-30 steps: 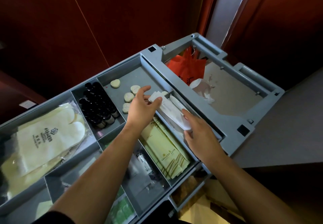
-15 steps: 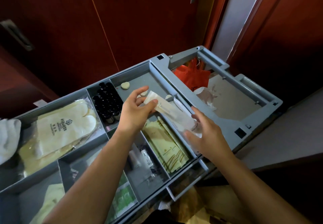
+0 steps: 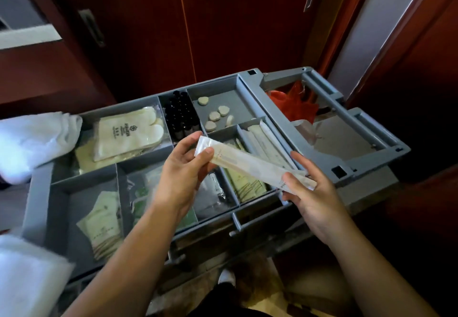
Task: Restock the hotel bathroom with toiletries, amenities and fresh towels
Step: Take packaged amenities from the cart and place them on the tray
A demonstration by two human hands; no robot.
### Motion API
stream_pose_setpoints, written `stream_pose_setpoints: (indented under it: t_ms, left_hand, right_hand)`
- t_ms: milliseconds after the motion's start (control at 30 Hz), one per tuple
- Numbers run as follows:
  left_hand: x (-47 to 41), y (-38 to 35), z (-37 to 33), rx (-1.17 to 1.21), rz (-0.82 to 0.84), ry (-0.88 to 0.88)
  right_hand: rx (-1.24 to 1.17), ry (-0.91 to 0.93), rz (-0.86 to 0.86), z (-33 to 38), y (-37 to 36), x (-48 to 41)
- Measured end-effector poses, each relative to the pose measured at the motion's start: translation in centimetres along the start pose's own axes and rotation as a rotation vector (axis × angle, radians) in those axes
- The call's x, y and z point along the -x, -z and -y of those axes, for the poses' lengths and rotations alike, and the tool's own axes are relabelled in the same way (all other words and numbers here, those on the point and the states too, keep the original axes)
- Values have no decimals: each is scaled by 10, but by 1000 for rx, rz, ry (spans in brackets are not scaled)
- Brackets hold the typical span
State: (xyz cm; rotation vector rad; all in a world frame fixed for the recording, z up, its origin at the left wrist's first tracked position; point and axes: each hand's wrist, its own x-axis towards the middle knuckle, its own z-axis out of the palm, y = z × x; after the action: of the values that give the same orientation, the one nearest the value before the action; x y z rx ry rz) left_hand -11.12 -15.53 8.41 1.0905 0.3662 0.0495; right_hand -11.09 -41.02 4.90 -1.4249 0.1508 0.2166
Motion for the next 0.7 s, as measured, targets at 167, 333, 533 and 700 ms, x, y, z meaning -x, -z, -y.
stream_pose_setpoints:
  t_ms: [167, 333, 533, 700]
  left_hand:
    - [56, 20, 27, -1, -73, 51]
    - [113, 33, 57, -263, -32, 22]
    - [187, 39, 97, -419, -41, 38]
    - [248, 43, 114, -459, -70, 32]
  right_hand:
    - [-10, -22, 90, -17, 16, 33]
    - [81, -35, 100, -34, 33, 71]
    - [127, -61, 101, -62, 61, 125]
    - [106, -114, 145, -77, 75, 169]
